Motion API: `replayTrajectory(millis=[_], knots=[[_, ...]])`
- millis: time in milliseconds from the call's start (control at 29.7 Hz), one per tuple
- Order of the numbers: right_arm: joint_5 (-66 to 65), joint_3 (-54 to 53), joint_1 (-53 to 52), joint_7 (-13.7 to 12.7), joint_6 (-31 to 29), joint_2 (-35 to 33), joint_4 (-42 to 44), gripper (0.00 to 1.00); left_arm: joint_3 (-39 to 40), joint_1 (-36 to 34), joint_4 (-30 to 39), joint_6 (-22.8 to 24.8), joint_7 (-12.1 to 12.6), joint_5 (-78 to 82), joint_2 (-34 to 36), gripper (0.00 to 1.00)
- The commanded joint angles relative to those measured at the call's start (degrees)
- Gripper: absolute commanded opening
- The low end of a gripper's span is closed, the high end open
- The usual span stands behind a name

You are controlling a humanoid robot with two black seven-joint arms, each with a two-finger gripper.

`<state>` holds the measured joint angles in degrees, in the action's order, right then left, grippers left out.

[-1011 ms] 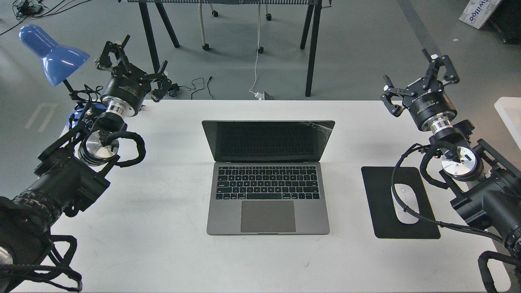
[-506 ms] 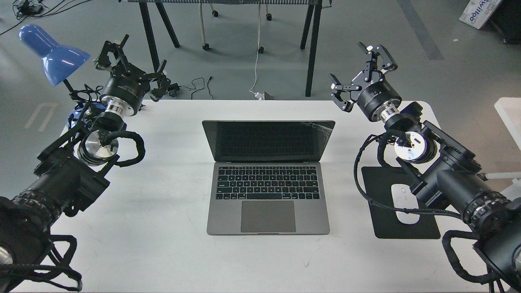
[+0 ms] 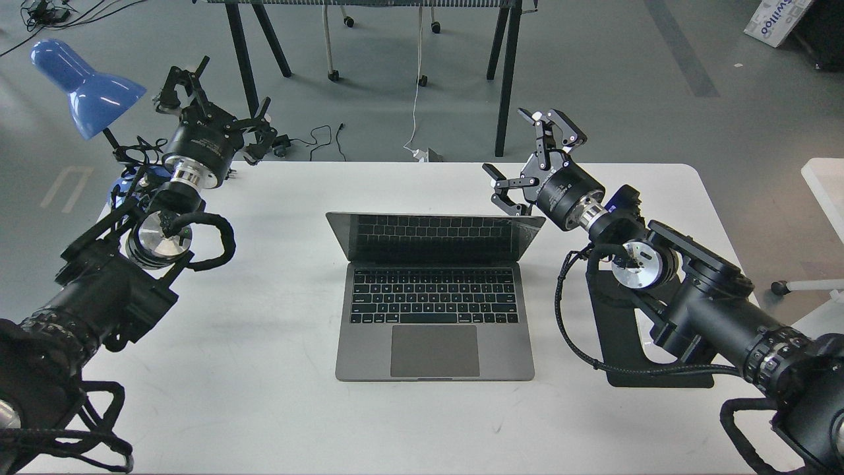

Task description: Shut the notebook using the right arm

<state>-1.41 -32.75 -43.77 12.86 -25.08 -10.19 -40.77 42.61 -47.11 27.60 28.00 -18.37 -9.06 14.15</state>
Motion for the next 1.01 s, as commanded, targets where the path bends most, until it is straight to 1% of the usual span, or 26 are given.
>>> replayTrajectory(millis=[0, 101, 438, 708, 910, 978], knots=[[-1.31, 2.51, 2.63, 0.15, -0.06, -2.63, -4.40, 1.00, 0.02, 0.00, -0.01, 0.00, 0.01, 0.00, 0.00, 1.00], [-2.81, 4.71, 3.95, 0.41, -0.06, -4.57, -6.08, 1.00, 0.02, 0.00, -0.01, 0.00, 0.01, 0.00, 0.00, 1.00], [-17.74, 9.10, 6.59, 0.59, 0.30, -4.40, -8.10, 1.00, 0.10, 0.00, -0.01, 0.00, 0.01, -0.09, 0.00, 1.00], [-20.38, 14.82, 6.59, 0.50, 0.65, -4.75, -9.68, 1.00, 0.10, 0.00, -0.01, 0.00, 0.01, -0.09, 0.00, 1.00], [-23.64, 15.70, 6.68, -0.37, 1.17, -4.75, -9.33, 1.00, 0.02, 0.00, -0.01, 0.00, 0.01, -0.09, 0.00, 1.00], [-23.73, 15.79, 6.68, -1.60, 2.40, -4.66, -9.33, 1.00, 0.10, 0.00, -0.01, 0.00, 0.01, -0.09, 0.00, 1.00]])
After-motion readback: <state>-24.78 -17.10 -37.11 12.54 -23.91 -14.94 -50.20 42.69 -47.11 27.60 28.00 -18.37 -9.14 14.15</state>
